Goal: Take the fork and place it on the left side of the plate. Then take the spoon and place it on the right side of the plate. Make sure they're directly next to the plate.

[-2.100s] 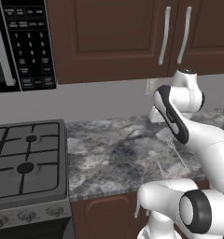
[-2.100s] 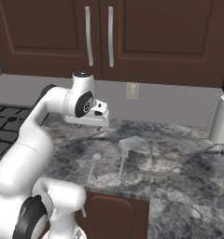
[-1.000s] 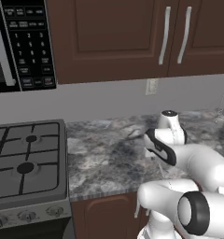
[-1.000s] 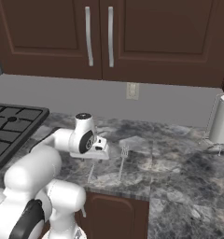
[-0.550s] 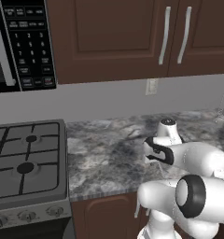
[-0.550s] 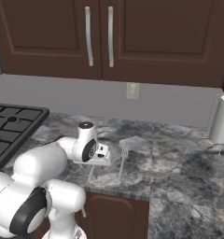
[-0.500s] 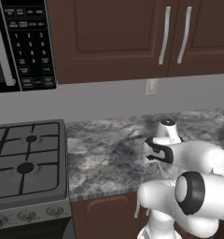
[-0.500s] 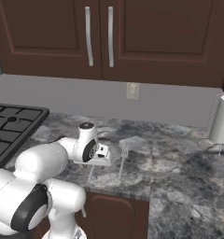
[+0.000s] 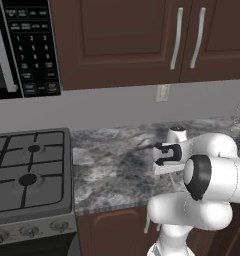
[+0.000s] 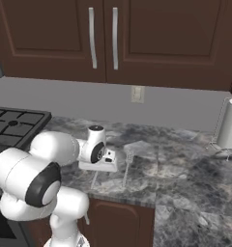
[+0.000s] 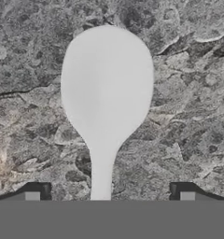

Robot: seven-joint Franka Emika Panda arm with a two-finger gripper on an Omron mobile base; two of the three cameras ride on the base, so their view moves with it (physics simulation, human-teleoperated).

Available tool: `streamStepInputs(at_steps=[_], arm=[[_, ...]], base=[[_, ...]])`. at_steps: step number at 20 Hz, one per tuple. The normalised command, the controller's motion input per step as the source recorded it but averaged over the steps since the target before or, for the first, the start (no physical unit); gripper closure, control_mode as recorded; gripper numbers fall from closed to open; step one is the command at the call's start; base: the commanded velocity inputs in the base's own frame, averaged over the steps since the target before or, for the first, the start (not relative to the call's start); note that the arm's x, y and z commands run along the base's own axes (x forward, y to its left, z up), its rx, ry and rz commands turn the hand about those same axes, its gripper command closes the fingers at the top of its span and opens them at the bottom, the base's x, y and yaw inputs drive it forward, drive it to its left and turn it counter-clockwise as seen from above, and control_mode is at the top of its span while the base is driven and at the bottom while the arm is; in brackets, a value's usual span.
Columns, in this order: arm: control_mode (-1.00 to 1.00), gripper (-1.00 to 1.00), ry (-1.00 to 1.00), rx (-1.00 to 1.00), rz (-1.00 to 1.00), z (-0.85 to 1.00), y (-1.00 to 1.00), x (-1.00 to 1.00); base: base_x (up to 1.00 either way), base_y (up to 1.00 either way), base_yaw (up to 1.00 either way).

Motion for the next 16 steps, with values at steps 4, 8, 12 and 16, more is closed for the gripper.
streamStepInputs(at_steps=[4,8,12,16], arm=[[-1.0,1.0,0.0,-0.01,0.0,-0.64,0.01,-0.01],[-1.0,1.0,-0.07,0.0,-0.03,-0.52,0.0,-0.35],[-1.0,1.0,-0.08,-0.06,-0.1,-0.42,0.21,-0.48],[-1.0,1.0,-0.14,-0.11,-0.13,-0.16,0.5,-0.64]], base=[[0.0,0.0,0.0],[0.0,0.0,0.0],[0.0,0.0,0.0],[0.0,0.0,0.0]])
